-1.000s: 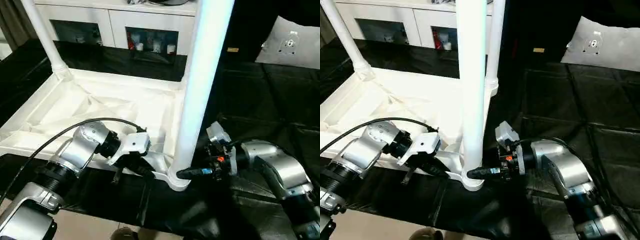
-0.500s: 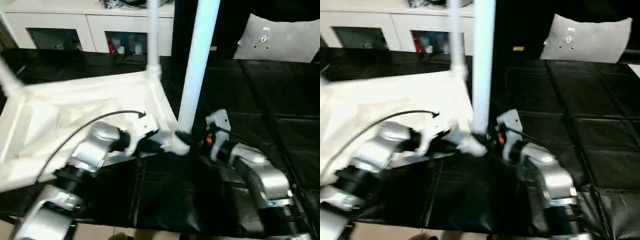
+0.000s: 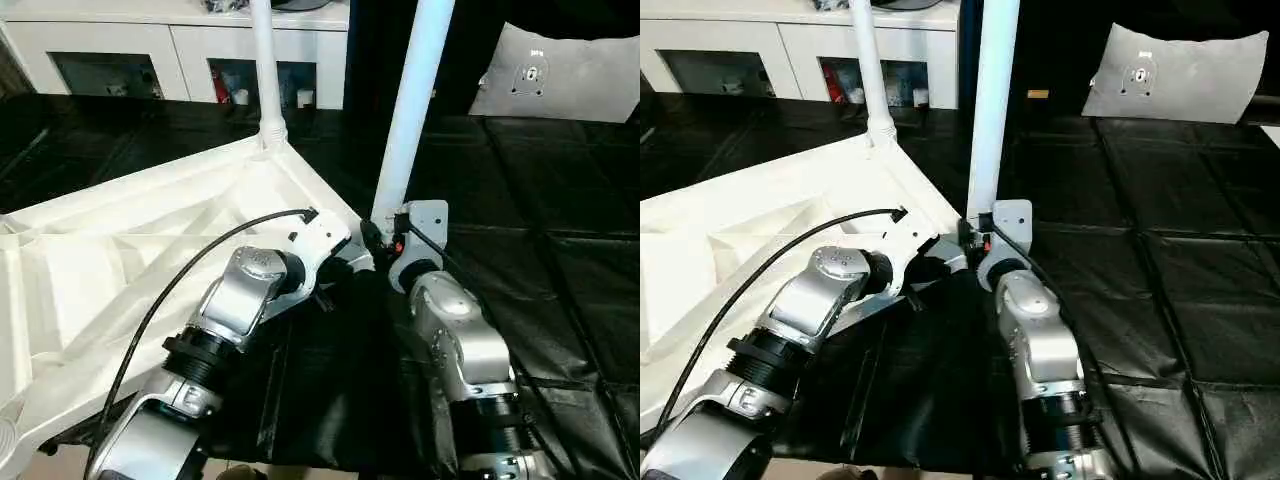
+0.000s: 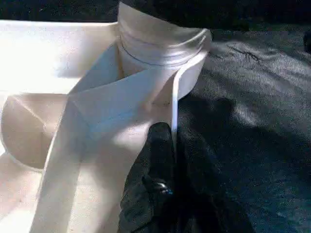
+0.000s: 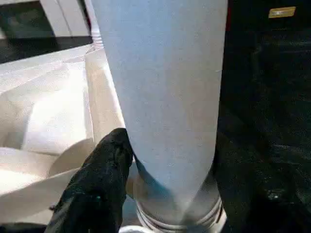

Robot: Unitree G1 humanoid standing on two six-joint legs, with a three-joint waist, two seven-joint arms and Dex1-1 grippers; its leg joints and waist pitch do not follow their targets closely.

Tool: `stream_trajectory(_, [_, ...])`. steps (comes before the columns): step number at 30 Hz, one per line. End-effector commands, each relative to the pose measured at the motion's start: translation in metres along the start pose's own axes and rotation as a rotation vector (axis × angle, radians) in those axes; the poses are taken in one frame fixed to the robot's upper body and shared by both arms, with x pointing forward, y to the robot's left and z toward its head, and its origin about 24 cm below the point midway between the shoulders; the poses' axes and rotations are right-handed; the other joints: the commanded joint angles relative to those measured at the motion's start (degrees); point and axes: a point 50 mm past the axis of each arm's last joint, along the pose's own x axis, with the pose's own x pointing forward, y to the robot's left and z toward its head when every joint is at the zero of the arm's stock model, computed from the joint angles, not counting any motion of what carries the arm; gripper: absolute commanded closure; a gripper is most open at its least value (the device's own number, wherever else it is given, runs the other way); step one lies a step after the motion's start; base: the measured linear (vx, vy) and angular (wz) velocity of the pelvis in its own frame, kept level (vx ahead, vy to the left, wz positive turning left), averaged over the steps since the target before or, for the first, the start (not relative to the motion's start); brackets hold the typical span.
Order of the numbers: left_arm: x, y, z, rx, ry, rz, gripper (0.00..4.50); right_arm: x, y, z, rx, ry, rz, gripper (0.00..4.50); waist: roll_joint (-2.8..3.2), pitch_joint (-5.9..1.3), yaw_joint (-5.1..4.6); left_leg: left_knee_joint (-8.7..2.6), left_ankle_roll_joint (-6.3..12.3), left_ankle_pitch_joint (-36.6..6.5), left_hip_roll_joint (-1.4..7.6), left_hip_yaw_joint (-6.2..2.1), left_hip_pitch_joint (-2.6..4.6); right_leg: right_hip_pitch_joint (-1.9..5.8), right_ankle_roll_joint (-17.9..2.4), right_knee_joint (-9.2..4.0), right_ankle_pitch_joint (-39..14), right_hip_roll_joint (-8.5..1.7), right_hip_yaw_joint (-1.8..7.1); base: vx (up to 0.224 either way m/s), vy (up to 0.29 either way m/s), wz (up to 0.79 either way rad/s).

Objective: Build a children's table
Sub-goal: Rotate leg to tighten

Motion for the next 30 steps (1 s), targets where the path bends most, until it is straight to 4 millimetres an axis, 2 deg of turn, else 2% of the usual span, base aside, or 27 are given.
stream_trajectory(1, [-0.003, -0.006, 0.009, 0.062, -0.056, -0.071, 4.5, -0.005, 0.015, -0.007, 0.06, 0.017, 0.185, 1.55, 0.29, -3.66, 0.4, -3.57, 2.34, -6.5, 1.52, -0.65, -0.24, 3.51, -11.2, -4.07, -6.6, -4.02, 2.55, 0.0, 0.0, 0.0])
stream_trajectory(3, [-0.006, -0.005, 0.007, 0.075, -0.055, -0.08, 4.5, -0.007, 0.012, -0.006, 0.064, 0.01, 0.199, 1.45, 0.33, -3.79, 0.38, -3.41, 3.26, -5.0, 1.63, -0.64, -0.32, 3.7, -12.2, -3.67, -2.6, -3.97, 2.58, 0.0, 0.0, 0.0])
stream_trajectory(4, [-0.011, -0.001, 0.002, 0.099, -0.057, -0.104, 4.5, -0.013, 0.005, -0.004, 0.071, -0.002, 0.24, 1.23, 0.34, -3.89, 0.37, -3.29, 3.79, -3.9, 1.55, -0.59, -0.31, 3.79, -13.2, -3.47, -0.2, -3.94, 2.49, 0.0, 0.0, 0.0])
stream_trajectory(7, [-0.02, 0.004, -0.006, 0.147, -0.043, -0.172, 4.5, -0.023, -0.008, -0.002, 0.035, -0.001, 0.337, 1.13, 0.27, -4.09, 0.68, -3.06, 4.9, -3.7, 1.55, -0.52, -0.29, 4.11, -14.0, -3.22, 1.9, -3.94, 2.57, 0.0, 0.0, 0.0])
stream_trajectory(9, [-0.029, 0.006, -0.013, 0.209, -0.032, -0.257, 4.5, -0.032, -0.02, 0.001, -0.016, 0.011, 0.423, 0.8, 0.41, -3.98, 0.94, -3.07, 5.35, -4.3, 1.72, -0.53, -0.15, 3.96, -14.2, -3.4, 1.3, -3.9, 2.45, 0.0, 0.0, 0.0])
stream_trajectory(10, [-0.036, 0.008, -0.018, 0.247, -0.006, -0.322, 4.5, -0.04, -0.03, 0.002, -0.084, 0.034, 0.522, 0.8, 0.39, -3.9, 1.08, -3.09, 5.18, -5.7, 1.74, -0.46, -0.22, 3.91, -14.3, -3.55, -1.2, -4.11, 2.42, 0.0, 0.0, 0.0])
stream_trajectory(14, [-0.046, 0.012, -0.024, 0.289, 0.02, -0.42, 4.5, -0.051, -0.042, 0.003, -0.183, 0.095, 0.679, 0.49, 0.56, -3.74, 1.85, -3.13, 4.22, -7.4, 2.09, -0.31, 0.27, 3.48, -14.2, -3.68, -4.7, -4.19, 2.55, 0.0, 0.0, 0.0])
stream_trajectory(17, [-0.051, 0.013, -0.025, 0.295, 0.016, -0.499, 4.5, -0.056, -0.048, 0.005, -0.23, 0.16, 0.801, 0.32, 0.6, -3.83, 2.09, -3.11, 3.79, -7.8, 2.09, -0.43, 0.26, 3.53, -14.7, -3.48, -5.1, -4.17, 2.38, 0.0, 0.0, 0.0])
stream_trajectory(18, [-0.051, 0.013, -0.025, 0.298, 0.018, -0.51, 4.5, -0.057, -0.048, 0.006, -0.235, 0.167, 0.819, 0.25, 0.8, -3.89, 2.31, -3.02, 3.81, -7.6, 2.27, -0.46, 0.24, 3.53, -15.2, -3.3, -4.0, -4.31, 2.44, 0.0, 0.0, 0.0])
stream_trajectory(19, [-0.052, 0.012, -0.025, 0.301, 0.022, -0.524, 4.5, -0.057, -0.048, 0.006, -0.238, 0.175, 0.836, 0.25, 0.56, -3.96, 2.37, -2.94, 3.96, -7.2, 2.24, -0.38, 0.17, 3.53, -15.5, -3.23, -3.2, -4.33, 2.45, 0.0, 0.0, 0.0])
stream_trajectory(23, [-0.056, 0.006, -0.028, 0.329, 0.056, -0.66, 4.5, -0.061, -0.048, 0.007, -0.26, 0.245, 1.001, 0.25, 0.56, -4.01, 2.87, -2.74, 4.62, -7.1, 2.22, -0.25, 0.07, 3.61, -15.8, -3.19, -4.1, -4.33, 2.36, 0.0, 0.0, 0.0])
stream_trajectory(24, [-0.057, 0.005, -0.028, 0.339, 0.062, -0.688, 4.5, -0.061, -0.047, 0.007, -0.258, 0.257, 1.039, 0.25, 0.41, -4.06, 3.38, -2.64, 4.66, -7.1, 2.34, -0.2, 0.23, 3.4, -15.7, -3.18, -5.3, -4.44, 2.4, 0.0, 0.0, 0.0])
stream_trajectory(25, [-0.057, 0.004, -0.028, 0.347, 0.065, -0.703, 4.5, -0.061, -0.046, 0.007, -0.256, 0.263, 1.057, 0.54, 0.45, -3.99, 3.51, -2.65, 4.59, -7.4, 2.35, -0.18, 0.21, 3.31, -15.6, -3.29, -6.2, -4.45, 2.4, 0.0, 0.0, 0.0])
stream_trajectory(28, [-0.059, 0.001, -0.027, 0.366, 0.075, -0.762, 4.5, -0.061, -0.043, 0.006, -0.239, 0.307, 1.137, 0.62, 0.24, -3.95, 4.03, -2.79, 3.69, -8.3, 2.46, -0.28, 0.28, 3.25, -14.9, -3.39, -9.5, -4.48, 2.35, 0.0, 0.0, 0.0])
stream_trajectory(30, [-0.06, 0.0, -0.027, 0.372, 0.077, -0.782, 4.5, -0.061, -0.042, 0.005, -0.233, 0.323, 1.163, 0.86, 0.44, -3.99, 4.42, -2.8, 3.21, -8.9, 2.54, -0.28, 0.4, 3.06, -14.4, -3.47, -10.5, -4.52, 2.42, 0.0, 0.0, 0.0])
